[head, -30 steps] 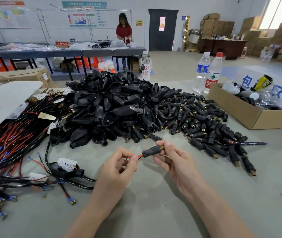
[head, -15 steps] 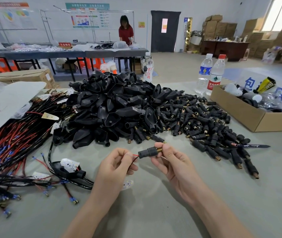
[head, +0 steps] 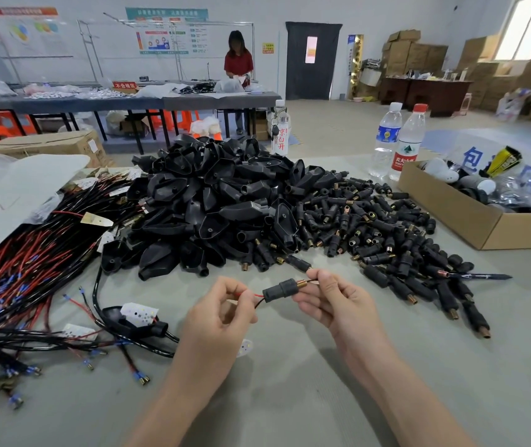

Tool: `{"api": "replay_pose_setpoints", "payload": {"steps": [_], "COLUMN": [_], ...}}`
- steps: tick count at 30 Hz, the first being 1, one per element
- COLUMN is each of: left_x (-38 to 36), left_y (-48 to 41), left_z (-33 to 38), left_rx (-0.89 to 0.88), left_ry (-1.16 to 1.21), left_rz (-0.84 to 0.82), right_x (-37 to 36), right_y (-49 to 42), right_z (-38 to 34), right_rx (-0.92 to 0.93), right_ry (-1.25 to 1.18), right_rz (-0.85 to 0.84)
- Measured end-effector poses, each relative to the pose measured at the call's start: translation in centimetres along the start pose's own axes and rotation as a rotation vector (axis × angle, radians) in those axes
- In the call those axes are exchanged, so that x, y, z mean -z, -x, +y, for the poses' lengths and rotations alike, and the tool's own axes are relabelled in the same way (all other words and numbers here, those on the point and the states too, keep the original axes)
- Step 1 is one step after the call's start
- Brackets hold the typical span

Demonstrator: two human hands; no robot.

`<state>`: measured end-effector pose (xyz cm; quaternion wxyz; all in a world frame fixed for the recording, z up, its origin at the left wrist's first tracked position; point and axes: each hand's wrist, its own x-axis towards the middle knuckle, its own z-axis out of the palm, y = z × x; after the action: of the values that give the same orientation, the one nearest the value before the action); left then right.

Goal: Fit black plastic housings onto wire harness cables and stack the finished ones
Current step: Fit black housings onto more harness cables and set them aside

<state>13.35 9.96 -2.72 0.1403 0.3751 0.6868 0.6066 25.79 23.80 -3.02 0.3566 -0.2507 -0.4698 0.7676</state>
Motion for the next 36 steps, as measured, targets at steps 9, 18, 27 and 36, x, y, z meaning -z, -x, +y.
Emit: {"api": "replay_pose_setpoints", "payload": {"steps": [9, 18, 27, 36], "left_x": [0.0, 0.0, -0.1, 0.1], "left_y": [-0.3, -0.7, -0.6, -0.6], "left_z": [-0.2, -0.1, -0.4, -0.4], "left_rx": [0.062, 0.072, 0.027, 0.002], "left_ry": [0.247, 0.274, 0.183, 0.208], "left_rz": [-0.026, -0.031, -0.013, 0.023], "right_x": [-0.8, -0.5, -0.7, -1.3], "right_y": [0.3, 0.2, 0.5, 0.9], "right_z": [0.1, 0.3, 0.2, 0.3], "right_rx": [-0.131, -0.081, -0.117, -0.157], "right_ry": [-0.352, -0.182, -0.231, -0.275], "right_rz": [-0.034, -0.097, -0.068, -0.060]}}
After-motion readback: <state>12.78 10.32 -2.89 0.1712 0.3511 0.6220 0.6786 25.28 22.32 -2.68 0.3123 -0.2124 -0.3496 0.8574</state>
